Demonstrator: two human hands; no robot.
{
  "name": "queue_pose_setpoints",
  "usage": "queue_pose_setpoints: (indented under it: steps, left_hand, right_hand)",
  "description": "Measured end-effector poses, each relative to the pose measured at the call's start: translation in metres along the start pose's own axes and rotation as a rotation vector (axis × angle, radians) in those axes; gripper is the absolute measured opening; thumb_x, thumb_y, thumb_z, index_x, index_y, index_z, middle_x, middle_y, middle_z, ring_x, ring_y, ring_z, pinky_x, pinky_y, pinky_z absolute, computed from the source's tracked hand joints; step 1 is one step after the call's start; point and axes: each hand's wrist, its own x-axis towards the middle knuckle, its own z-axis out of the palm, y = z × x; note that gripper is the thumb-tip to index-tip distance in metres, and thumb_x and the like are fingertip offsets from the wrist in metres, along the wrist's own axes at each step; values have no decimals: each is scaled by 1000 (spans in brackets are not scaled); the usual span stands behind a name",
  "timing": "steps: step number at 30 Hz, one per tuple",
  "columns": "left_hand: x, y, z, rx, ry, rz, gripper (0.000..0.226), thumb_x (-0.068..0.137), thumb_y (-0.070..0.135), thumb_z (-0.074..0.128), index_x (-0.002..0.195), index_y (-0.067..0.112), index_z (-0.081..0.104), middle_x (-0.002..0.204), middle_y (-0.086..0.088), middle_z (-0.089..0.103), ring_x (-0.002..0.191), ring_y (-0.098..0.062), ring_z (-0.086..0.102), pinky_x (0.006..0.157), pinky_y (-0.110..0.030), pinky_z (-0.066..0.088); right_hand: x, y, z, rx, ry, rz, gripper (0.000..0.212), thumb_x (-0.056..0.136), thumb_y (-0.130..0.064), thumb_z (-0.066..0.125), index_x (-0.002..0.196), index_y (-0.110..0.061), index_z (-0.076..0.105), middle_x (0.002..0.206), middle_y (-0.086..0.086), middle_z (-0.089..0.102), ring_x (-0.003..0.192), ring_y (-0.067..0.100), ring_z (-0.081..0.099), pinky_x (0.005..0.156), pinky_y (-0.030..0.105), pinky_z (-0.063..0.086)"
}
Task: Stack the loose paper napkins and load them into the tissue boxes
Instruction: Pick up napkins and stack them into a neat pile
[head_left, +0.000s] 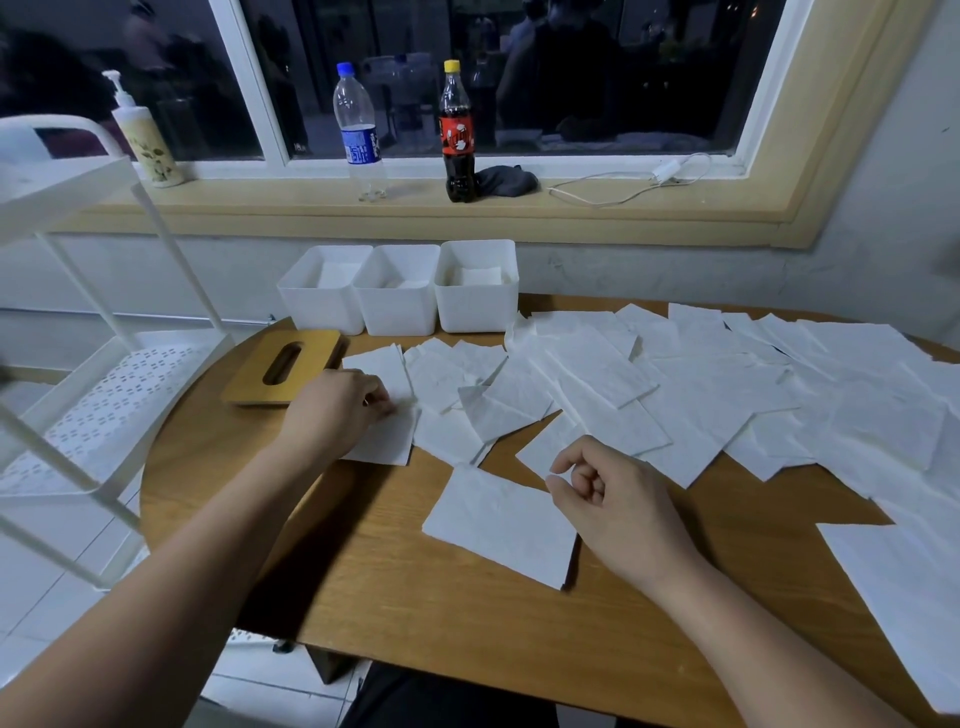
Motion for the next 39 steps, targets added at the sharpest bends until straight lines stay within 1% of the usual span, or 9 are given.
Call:
queue_pose_setpoints:
  steps: [13, 16, 20, 24, 26, 28, 30, 33, 39]
  left_hand:
    - [-4, 13, -31, -243, 129, -21, 9, 98, 25, 79, 95, 18, 82, 91, 6, 78, 82, -10, 70, 67, -28, 53]
    - [-16, 39, -57, -361, 126, -13, 10, 100, 29, 77, 91, 27, 78, 90, 17, 77, 85, -2, 71, 69, -26, 49]
    - [-36, 78, -94, -673, 26, -3, 15, 102, 37, 72, 93, 26, 79, 97, 14, 79, 94, -7, 72, 81, -40, 59]
    - [-53, 111, -116, -1043, -79, -8, 27, 100, 35, 68, 99, 10, 77, 97, -8, 78, 93, -28, 71, 83, -38, 57]
    - [-58, 121, -115, -1203, -139, -21, 23, 104, 27, 64, 99, 7, 76, 95, -11, 75, 88, -25, 71, 78, -29, 58]
    - [-63, 128, -106, -1313, -190, -66, 24, 106, 23, 62, 100, 5, 75, 96, -12, 74, 88, -23, 70, 75, -26, 58]
    - [-66, 131, -93, -1345, -214, -140, 26, 107, 24, 63, 104, 0, 73, 98, -16, 74, 88, -26, 70, 74, -29, 58]
    - [-73, 131, -74, -1301, -204, -253, 26, 106, 31, 65, 106, 6, 75, 97, -11, 76, 86, -22, 70, 72, -29, 59]
    - [-87, 122, -59, -1014, -198, -198, 26, 93, 32, 84, 116, 30, 72, 98, 1, 79, 88, -15, 76, 84, -39, 63]
  right_hand:
    - [0, 1, -1, 45, 39, -29, 17, 98, -21, 76, 91, -32, 66, 69, -3, 55, 63, 19, 54, 59, 21, 49]
    - [1, 2, 1, 60, 67, -24, 17, 97, -19, 76, 91, -33, 67, 75, -6, 61, 69, 20, 59, 63, 30, 55]
    - [2, -3, 0, 122, 117, -2, 14, 97, -19, 76, 99, -31, 69, 88, -12, 65, 82, 15, 65, 67, 18, 52]
    - [3, -4, -4, 234, 103, 63, 29, 96, -42, 77, 121, -34, 63, 112, -17, 67, 106, 9, 65, 82, 23, 54]
    - [4, -9, -7, 422, 5, 97, 45, 98, -54, 72, 136, -34, 59, 129, -15, 68, 124, 9, 63, 98, 30, 55]
    - [4, -16, -10, 709, -99, 134, 46, 104, -43, 67, 146, -28, 56, 140, -8, 68, 134, 12, 62, 109, 39, 52]
    - [5, -19, -14, 842, -131, 168, 42, 105, -28, 66, 146, -22, 59, 140, -1, 71, 133, 19, 65, 112, 45, 51]
    - [6, -13, -15, 781, -71, 224, 30, 103, -17, 71, 133, -18, 68, 125, 7, 77, 121, 27, 72, 112, 58, 51]
    - [4, -11, -12, 565, -7, 217, 8, 102, -23, 73, 110, -23, 74, 108, 0, 80, 105, 22, 77, 99, 59, 59]
